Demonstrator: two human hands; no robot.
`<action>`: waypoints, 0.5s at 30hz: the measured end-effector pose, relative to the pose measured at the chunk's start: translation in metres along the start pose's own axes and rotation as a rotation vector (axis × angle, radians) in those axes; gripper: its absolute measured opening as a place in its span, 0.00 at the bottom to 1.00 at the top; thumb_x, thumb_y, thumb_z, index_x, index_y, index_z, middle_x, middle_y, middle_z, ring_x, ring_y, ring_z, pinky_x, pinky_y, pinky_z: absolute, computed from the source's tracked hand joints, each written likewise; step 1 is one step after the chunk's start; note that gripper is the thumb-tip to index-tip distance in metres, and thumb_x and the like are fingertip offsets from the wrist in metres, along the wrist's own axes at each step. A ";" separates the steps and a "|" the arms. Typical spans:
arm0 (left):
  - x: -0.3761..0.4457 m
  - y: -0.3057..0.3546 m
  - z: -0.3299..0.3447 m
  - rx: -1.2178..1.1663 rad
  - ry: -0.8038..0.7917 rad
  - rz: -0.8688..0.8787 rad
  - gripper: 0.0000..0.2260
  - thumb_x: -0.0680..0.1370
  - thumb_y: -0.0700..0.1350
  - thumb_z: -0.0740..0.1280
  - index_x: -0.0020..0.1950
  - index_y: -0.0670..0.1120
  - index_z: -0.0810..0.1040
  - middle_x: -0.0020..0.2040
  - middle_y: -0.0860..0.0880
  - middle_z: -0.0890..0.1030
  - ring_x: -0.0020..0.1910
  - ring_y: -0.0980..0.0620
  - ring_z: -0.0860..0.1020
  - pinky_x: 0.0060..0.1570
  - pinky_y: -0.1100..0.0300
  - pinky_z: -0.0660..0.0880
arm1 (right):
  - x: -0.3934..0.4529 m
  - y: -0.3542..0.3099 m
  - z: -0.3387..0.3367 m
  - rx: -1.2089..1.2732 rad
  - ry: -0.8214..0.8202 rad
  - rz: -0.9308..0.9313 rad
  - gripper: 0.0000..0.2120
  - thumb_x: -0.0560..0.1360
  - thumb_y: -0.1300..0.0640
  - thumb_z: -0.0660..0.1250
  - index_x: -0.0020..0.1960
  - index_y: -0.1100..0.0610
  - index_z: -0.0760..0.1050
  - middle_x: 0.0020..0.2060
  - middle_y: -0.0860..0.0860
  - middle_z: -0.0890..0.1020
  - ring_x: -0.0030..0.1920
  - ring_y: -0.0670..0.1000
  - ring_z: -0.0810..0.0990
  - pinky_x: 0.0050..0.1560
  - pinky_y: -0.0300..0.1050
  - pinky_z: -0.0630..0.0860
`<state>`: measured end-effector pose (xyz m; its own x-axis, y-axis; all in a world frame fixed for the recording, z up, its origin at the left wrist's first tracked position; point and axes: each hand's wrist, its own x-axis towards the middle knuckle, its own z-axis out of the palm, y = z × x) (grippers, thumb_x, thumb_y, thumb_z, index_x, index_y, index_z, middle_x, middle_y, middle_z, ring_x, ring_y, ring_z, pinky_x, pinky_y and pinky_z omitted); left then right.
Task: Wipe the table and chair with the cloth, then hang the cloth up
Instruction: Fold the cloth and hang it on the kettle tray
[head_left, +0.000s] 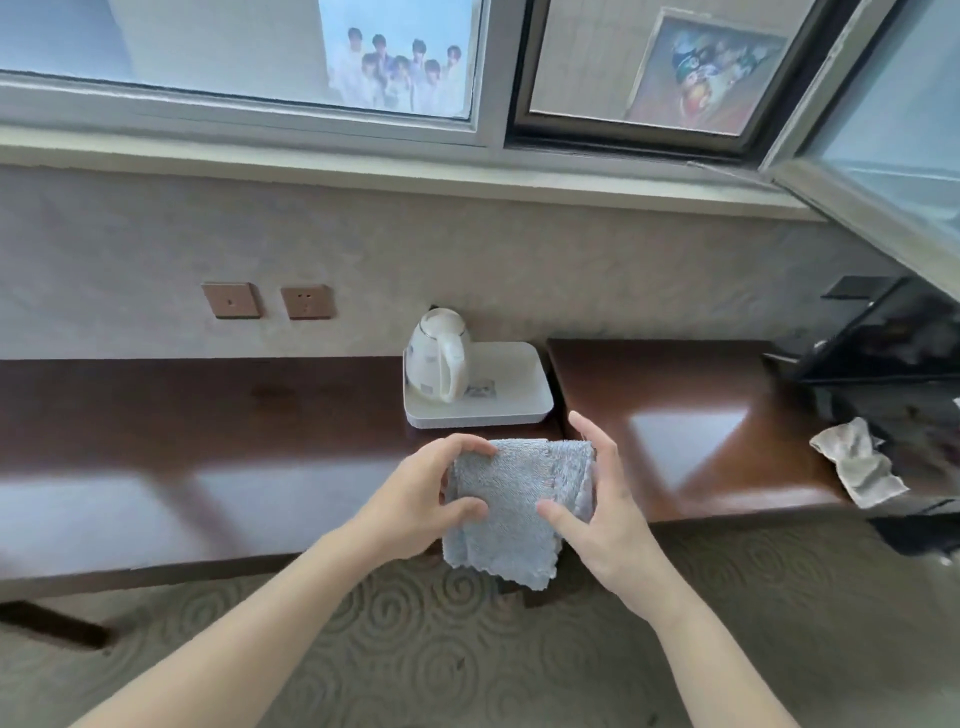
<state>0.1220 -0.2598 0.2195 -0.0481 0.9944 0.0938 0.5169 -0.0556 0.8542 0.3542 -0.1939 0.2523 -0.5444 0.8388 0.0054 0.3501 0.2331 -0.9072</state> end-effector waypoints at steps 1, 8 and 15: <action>0.011 -0.002 0.001 0.009 -0.006 -0.014 0.24 0.71 0.51 0.72 0.65 0.67 0.71 0.61 0.65 0.76 0.54 0.54 0.78 0.50 0.58 0.77 | 0.008 0.005 -0.005 -0.086 -0.056 0.004 0.37 0.74 0.58 0.72 0.72 0.32 0.60 0.68 0.33 0.70 0.69 0.37 0.68 0.70 0.38 0.65; 0.098 -0.028 0.019 0.145 -0.027 -0.121 0.17 0.76 0.45 0.73 0.58 0.64 0.74 0.58 0.61 0.77 0.57 0.64 0.73 0.55 0.63 0.71 | 0.095 0.059 -0.038 -0.276 -0.180 0.074 0.31 0.76 0.59 0.70 0.74 0.39 0.67 0.66 0.37 0.72 0.60 0.23 0.65 0.57 0.18 0.61; 0.172 -0.049 0.055 0.284 -0.159 -0.338 0.34 0.72 0.46 0.77 0.74 0.55 0.65 0.64 0.58 0.67 0.65 0.64 0.67 0.64 0.73 0.61 | 0.197 0.130 -0.075 -0.284 -0.321 0.067 0.31 0.76 0.57 0.69 0.77 0.45 0.64 0.72 0.41 0.70 0.68 0.32 0.63 0.62 0.17 0.50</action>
<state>0.1350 -0.0806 0.1658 -0.1339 0.9553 -0.2637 0.7096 0.2782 0.6473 0.3494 0.0386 0.1668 -0.7071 0.6718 -0.2208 0.5641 0.3476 -0.7490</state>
